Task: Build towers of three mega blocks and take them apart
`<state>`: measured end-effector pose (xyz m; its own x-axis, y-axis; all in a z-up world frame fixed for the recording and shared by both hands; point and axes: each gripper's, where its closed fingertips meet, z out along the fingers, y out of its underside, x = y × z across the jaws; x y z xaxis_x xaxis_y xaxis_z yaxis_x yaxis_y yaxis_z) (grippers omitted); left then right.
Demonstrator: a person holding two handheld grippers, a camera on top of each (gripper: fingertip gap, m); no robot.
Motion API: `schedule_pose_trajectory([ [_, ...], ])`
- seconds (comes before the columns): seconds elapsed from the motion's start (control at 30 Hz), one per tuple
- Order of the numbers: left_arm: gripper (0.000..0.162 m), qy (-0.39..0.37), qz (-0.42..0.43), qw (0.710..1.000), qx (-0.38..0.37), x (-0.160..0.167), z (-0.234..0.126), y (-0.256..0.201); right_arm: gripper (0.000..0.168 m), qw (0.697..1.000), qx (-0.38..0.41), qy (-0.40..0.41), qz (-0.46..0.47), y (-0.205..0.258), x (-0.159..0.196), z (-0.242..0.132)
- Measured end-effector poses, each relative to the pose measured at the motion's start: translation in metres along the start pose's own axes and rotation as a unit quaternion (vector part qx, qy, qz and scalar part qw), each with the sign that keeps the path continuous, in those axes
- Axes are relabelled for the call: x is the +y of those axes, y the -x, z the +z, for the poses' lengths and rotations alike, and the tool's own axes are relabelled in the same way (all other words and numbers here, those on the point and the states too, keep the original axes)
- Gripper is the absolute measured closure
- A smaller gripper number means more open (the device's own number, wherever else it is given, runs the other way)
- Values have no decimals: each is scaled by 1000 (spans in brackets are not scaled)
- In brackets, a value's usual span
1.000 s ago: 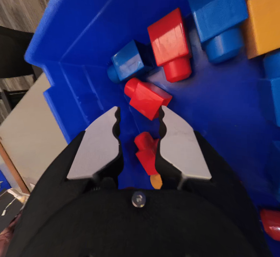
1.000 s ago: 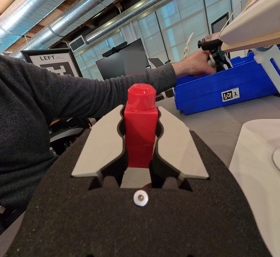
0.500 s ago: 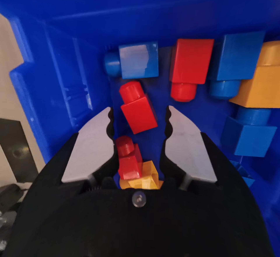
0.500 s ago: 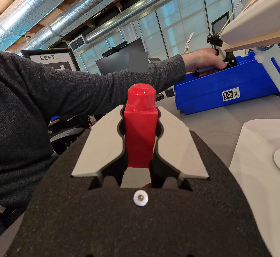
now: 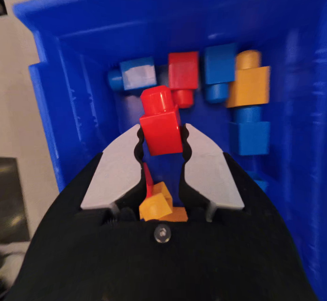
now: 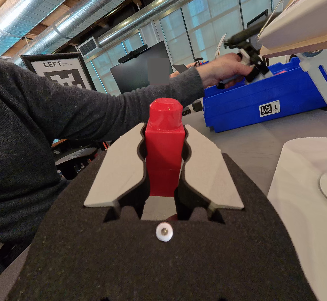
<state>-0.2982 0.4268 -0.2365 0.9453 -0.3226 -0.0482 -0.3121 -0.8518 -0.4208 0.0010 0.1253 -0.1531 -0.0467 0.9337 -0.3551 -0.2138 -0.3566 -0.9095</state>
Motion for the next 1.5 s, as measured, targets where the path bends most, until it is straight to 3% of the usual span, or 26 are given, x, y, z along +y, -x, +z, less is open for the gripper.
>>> schedule_pose_trajectory([
  [0.13, 121, -192, -11, 967, 168, -19, -69, -61, 132, 1000, 5, 9, 0, -1, 2, 2],
  [0.3, 122, -348, 25, 885, 307, 0, -147, -142, 132, 1000, 8, 16, -4, -1, 4, 4],
  [0.53, 122, -436, 68, 772, 458, 51, -205, -268, 132, 999, 12, 28, -14, 0, 8, 6],
  [0.63, 122, -424, 98, 744, 507, 69, -210, -321, 132, 999, 14, 31, -17, 0, 8, 7],
  [0.77, 122, -418, 123, 725, 532, 80, -209, -364, 132, 999, 16, 40, -24, 1, 11, 8],
  [0.97, 122, -413, 114, 704, 566, 88, -203, -389, 132, 999, 17, 44, -27, 1, 12, 9],
  [1.5, 124, -411, 152, 718, 541, 99, -185, -401, 132, 999, 18, 44, -24, 0, 12, 9],
])
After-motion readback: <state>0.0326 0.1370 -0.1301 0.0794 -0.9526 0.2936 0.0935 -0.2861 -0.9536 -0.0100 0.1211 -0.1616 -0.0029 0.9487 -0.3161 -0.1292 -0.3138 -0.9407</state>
